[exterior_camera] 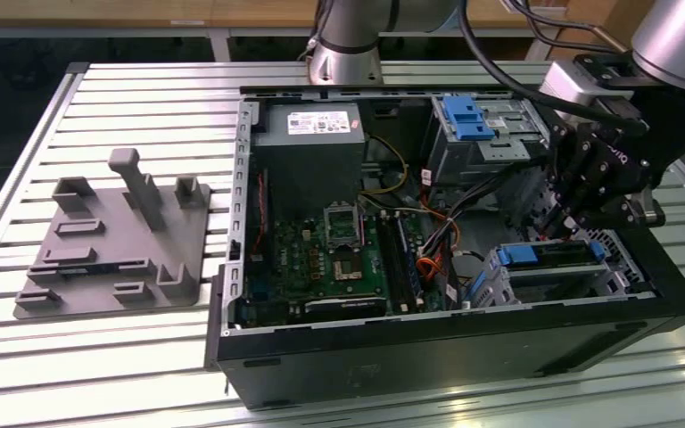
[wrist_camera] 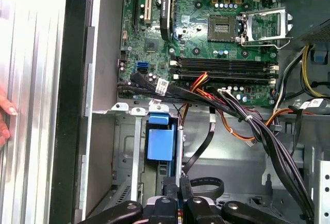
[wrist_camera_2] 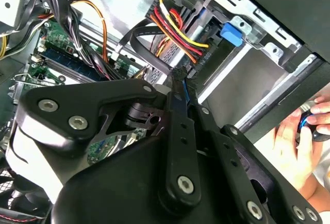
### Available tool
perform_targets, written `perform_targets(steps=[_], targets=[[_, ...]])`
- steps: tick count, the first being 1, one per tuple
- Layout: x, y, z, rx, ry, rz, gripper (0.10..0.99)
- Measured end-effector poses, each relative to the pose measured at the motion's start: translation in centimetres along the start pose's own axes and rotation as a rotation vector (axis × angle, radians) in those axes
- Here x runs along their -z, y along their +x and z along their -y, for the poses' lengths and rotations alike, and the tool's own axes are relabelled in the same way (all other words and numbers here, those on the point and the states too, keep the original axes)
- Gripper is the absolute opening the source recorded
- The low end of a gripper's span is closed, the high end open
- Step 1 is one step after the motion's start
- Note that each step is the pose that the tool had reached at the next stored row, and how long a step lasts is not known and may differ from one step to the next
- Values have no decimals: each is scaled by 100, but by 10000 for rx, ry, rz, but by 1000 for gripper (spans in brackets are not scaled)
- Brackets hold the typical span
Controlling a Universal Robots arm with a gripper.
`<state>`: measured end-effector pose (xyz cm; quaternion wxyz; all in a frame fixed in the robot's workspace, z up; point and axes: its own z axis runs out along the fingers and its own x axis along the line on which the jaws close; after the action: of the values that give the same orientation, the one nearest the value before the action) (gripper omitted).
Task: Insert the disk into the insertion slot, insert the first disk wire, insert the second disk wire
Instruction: 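Insert the second disk wire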
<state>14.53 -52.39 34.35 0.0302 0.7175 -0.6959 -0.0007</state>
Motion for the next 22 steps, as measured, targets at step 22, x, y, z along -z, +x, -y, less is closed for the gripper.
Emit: perform_targets(steps=[22], targets=[[-9,49,12,-281,-11,48,145]])
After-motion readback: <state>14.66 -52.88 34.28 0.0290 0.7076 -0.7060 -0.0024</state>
